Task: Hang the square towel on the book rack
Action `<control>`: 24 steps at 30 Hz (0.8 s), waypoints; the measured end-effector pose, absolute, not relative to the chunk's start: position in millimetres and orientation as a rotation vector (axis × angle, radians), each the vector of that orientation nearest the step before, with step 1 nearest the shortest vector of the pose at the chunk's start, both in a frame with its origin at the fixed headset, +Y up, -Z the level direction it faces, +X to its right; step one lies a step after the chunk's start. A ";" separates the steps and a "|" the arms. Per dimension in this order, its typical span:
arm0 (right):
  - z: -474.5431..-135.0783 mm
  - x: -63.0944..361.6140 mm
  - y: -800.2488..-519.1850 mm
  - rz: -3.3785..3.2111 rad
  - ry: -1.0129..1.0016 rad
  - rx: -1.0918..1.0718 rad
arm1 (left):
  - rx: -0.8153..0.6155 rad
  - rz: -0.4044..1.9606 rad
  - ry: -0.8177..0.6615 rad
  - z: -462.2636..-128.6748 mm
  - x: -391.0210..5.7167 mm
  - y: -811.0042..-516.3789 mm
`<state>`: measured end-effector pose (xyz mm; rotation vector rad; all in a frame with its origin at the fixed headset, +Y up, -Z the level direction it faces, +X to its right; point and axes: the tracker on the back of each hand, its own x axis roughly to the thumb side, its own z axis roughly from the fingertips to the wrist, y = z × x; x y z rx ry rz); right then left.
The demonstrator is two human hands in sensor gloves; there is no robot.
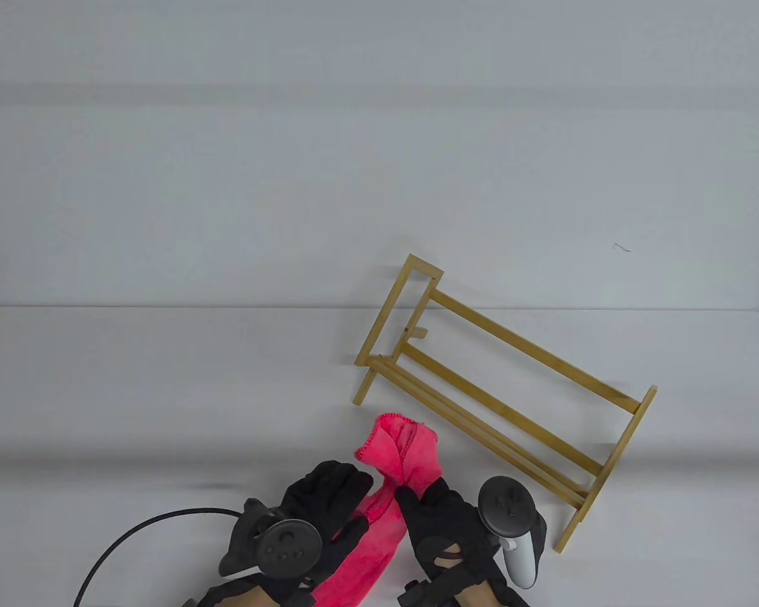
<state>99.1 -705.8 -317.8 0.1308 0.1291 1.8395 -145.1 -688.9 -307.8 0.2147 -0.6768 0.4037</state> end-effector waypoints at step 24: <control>-342.3 133.9 -631.1 1.984 -0.204 0.015 | 0.129 0.478 -0.395 -343.9 -214.5 -700.4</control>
